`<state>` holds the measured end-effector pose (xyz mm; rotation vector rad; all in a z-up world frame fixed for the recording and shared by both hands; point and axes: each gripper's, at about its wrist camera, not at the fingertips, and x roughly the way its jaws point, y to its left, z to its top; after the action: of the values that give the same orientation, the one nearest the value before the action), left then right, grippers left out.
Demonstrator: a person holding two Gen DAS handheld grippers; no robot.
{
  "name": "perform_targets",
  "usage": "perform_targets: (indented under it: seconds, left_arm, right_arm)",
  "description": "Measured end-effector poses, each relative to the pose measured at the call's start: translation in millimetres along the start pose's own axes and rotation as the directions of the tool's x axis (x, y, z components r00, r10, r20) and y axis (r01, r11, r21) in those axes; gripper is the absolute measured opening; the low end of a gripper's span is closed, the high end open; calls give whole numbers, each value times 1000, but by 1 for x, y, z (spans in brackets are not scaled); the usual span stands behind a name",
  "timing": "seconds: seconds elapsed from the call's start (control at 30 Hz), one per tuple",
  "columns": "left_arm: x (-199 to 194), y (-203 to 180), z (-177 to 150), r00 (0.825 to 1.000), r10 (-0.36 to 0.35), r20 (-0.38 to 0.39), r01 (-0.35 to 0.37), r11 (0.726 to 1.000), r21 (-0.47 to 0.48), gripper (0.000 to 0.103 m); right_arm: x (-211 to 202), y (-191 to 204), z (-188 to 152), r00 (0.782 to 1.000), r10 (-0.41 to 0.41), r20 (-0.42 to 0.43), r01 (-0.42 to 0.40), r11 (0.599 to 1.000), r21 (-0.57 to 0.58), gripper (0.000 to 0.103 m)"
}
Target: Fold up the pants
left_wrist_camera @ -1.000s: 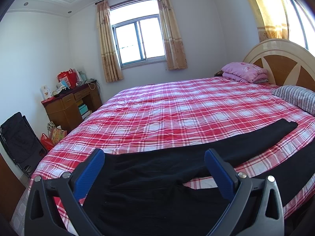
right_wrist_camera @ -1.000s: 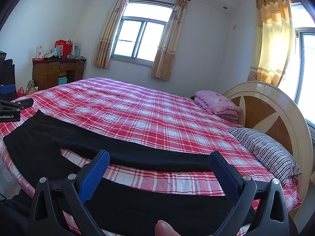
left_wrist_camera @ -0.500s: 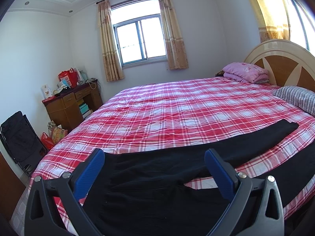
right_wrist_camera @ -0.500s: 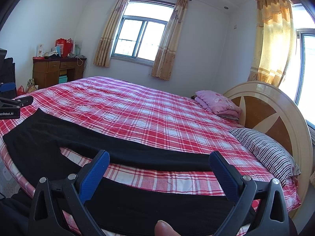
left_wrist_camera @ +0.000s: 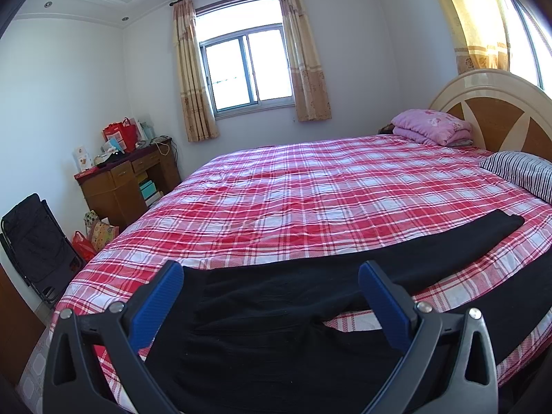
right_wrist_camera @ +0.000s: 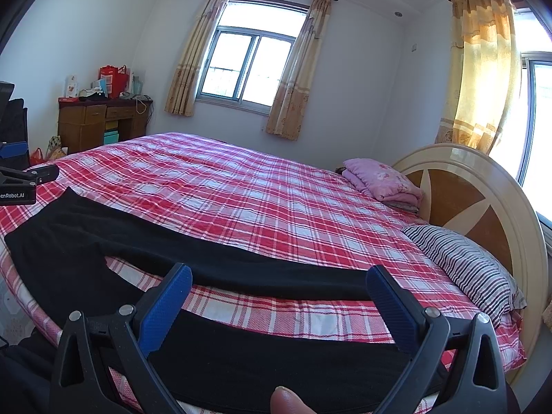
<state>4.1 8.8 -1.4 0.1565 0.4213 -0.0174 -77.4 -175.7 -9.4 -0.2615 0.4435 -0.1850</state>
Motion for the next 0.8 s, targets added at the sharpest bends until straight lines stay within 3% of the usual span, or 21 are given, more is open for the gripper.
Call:
perform_targets:
  seconds: [0.8]
  left_arm:
    - [4, 3, -3, 1000, 5, -14, -5, 1000, -8, 103]
  right_arm:
    - [5, 6, -2, 1000, 14, -24, -14, 1000, -3, 102]
